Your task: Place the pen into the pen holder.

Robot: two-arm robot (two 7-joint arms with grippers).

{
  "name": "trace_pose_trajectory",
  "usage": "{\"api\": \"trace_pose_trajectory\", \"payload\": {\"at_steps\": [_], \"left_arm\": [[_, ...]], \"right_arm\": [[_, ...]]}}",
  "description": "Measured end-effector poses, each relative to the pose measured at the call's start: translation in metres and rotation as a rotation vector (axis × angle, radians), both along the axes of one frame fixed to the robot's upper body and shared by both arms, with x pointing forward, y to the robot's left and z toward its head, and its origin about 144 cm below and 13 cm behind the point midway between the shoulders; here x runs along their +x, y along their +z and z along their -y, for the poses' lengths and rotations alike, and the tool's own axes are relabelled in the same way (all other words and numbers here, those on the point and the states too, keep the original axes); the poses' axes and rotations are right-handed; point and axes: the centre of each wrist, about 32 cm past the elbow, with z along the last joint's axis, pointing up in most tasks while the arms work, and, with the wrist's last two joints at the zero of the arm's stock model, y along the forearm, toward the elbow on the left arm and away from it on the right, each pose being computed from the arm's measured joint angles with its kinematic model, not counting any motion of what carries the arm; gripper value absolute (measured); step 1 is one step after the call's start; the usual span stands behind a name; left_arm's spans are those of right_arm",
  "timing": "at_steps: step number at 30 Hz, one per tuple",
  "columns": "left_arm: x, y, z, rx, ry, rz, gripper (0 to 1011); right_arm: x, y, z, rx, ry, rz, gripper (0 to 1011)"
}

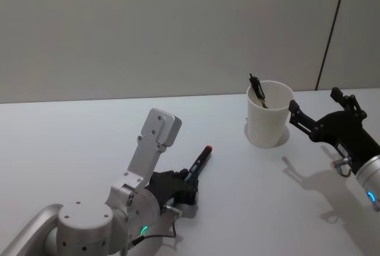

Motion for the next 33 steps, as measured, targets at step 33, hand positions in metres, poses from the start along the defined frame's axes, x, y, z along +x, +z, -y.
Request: {"api": "trace_pose_trajectory", "payload": {"at_steps": [33], "left_arm": [[0.009, 0.006, -0.034, -0.273, -0.031, 0.409, 182]], "right_arm": [[0.000, 0.000, 0.000, 0.000, 0.000, 0.000, 1001]]}}
